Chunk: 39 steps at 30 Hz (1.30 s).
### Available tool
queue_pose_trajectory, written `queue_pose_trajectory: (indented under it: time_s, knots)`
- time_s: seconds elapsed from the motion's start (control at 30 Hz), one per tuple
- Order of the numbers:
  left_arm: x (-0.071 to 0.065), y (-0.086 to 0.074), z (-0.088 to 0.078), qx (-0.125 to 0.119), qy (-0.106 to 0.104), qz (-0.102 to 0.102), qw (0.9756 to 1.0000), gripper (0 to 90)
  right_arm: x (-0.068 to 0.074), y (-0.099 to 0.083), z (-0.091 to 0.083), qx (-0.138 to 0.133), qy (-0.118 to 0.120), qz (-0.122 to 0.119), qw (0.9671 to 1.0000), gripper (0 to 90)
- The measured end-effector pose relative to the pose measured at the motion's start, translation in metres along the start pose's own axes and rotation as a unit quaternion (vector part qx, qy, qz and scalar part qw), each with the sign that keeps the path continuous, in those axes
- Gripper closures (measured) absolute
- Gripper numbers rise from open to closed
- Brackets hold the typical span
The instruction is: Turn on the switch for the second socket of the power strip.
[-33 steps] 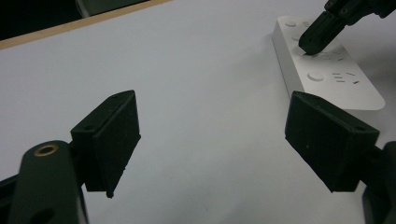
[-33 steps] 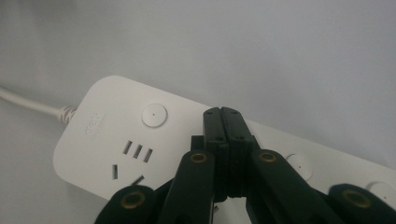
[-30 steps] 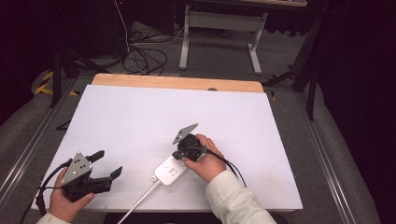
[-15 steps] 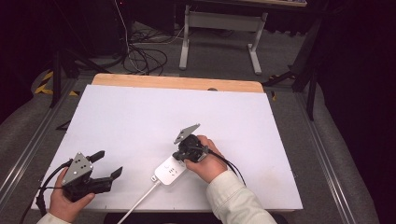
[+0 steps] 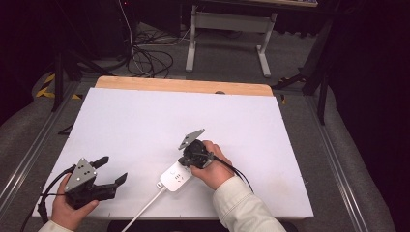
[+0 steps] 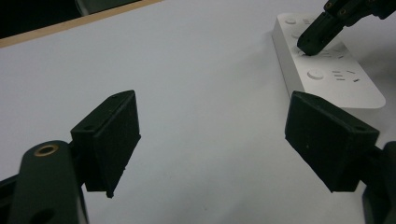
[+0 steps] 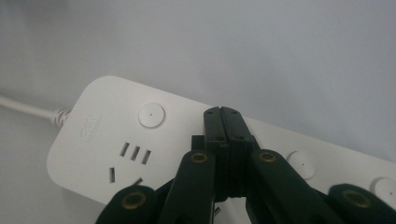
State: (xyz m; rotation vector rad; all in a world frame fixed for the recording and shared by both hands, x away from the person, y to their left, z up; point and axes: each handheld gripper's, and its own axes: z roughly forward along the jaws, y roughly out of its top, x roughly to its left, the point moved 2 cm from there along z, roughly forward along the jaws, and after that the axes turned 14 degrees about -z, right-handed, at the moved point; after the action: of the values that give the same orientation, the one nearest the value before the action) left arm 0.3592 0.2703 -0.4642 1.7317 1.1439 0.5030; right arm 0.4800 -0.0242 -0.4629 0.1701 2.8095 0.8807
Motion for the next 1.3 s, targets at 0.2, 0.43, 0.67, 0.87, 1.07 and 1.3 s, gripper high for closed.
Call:
queue_pose_trajectory:
  time_s: [0.2, 0.43, 0.67, 0.87, 1.07, 1.3]
  knots:
    - [0.0, 0.0, 0.0, 0.0, -0.001, -0.001, 1.0, 18.4, 0.0, 0.0, 0.001, 0.002, 0.001, 0.005, 1.0, 90.0]
    - [0.0, 0.0, 0.0, 0.001, -0.001, 0.0, 1.0, 18.4, -0.001, 0.0, 0.001, 0.001, -0.002, 0.005, 1.0, 90.0]
    - [0.001, 0.0, 0.0, 0.0, -0.001, -0.004, 1.0, 18.4, 0.001, 0.0, -0.003, -0.003, -0.005, -0.002, 1.0, 90.0]
    - [0.001, 0.0, 0.0, -0.001, -0.002, -0.003, 1.0, 18.5, 0.002, 0.003, -0.02, -0.043, -0.016, -0.003, 0.999, 90.0]
    - [0.001, 0.0, 0.0, 0.001, -0.002, -0.005, 1.0, 18.5, 0.002, 0.002, -0.028, -0.049, -0.028, -0.004, 0.9984, 90.0]
    - [0.001, 0.0, 0.0, 0.0, -0.002, -0.006, 1.0, 18.4, 0.005, 0.009, -0.038, -0.055, -0.036, -0.012, 0.9977, 90.0]
